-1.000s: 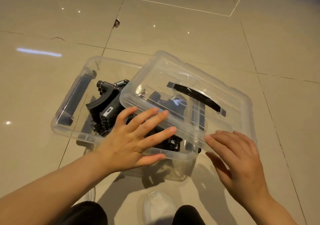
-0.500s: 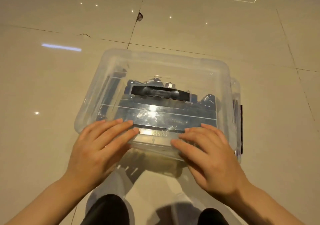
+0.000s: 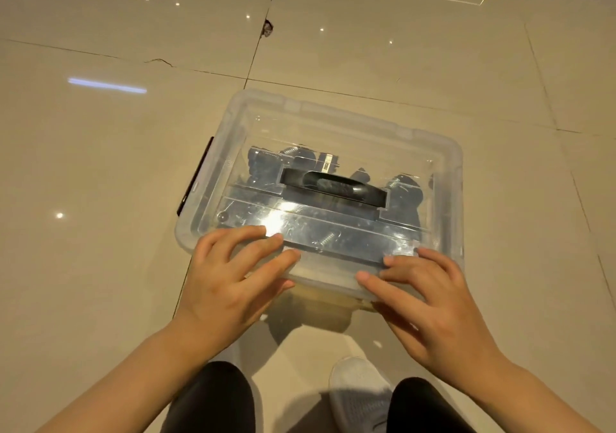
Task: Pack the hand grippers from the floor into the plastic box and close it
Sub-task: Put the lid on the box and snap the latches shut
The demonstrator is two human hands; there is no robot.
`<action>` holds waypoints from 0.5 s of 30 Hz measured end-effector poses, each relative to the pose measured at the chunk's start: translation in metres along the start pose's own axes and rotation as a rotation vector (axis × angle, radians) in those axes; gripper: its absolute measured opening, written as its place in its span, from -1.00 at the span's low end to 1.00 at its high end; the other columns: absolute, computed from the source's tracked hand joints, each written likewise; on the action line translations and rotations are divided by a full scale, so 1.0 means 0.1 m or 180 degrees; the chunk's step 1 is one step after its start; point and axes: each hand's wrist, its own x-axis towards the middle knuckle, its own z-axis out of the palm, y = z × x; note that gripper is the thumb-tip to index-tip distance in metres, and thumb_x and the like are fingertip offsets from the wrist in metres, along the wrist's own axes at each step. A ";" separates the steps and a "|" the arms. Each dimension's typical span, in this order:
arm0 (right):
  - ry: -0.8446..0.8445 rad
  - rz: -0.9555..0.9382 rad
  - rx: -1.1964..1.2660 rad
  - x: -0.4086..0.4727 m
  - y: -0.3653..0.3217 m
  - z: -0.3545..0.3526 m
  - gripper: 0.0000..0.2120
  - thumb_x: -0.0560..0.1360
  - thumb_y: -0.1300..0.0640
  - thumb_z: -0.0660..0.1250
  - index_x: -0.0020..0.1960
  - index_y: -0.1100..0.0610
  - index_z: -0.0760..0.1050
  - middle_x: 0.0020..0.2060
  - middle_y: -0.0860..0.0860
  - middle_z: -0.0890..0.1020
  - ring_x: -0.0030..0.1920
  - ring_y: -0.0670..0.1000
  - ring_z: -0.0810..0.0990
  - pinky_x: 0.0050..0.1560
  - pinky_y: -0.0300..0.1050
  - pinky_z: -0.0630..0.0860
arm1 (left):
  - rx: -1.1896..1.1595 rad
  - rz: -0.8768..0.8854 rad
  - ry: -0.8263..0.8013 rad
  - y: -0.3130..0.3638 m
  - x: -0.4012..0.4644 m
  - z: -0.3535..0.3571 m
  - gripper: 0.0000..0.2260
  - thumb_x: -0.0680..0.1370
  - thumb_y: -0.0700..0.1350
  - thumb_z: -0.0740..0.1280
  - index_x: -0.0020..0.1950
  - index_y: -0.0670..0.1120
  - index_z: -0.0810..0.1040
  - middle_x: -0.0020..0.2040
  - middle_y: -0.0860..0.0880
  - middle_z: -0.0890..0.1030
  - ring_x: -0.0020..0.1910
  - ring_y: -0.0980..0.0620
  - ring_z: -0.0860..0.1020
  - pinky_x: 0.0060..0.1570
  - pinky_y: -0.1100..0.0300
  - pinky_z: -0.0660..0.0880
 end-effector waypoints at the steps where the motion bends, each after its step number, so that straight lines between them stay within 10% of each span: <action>1: -0.0013 -0.0018 -0.0016 -0.02 0.01 0.01 -0.65 0.50 0.12 0.29 0.29 0.01 0.44 -0.05 0.05 0.61 0.18 0.03 0.51 0.27 0.13 0.31 | 0.0026 -0.0013 -0.0058 0.01 0.01 -0.02 -0.73 0.53 0.10 0.32 0.13 -0.01 0.56 0.06 -0.05 0.64 0.14 -0.09 0.50 0.08 -0.07 0.37; 9: -0.0106 0.0212 0.0473 -0.06 0.04 -0.16 -0.75 0.51 0.06 0.27 0.16 -0.01 0.58 0.05 -0.06 0.62 0.23 -0.06 0.50 0.31 0.13 0.29 | 0.0269 -0.0299 -0.1204 0.55 0.87 0.16 -0.49 0.57 0.27 -0.05 0.40 0.08 0.39 0.35 -0.05 0.44 0.44 -0.10 0.26 0.33 -0.37 -0.02; 15: 0.0812 0.2281 0.1510 -0.26 0.31 -0.51 -0.58 0.42 -0.18 0.35 0.25 -0.15 0.45 0.23 -0.26 0.49 0.25 -0.25 0.42 0.23 -0.32 0.36 | 0.0259 -0.0570 -0.1560 0.73 1.15 0.58 -0.40 0.49 0.39 -0.22 0.50 0.24 -0.09 0.55 0.06 -0.04 0.52 -0.01 -0.11 0.35 -0.33 -0.27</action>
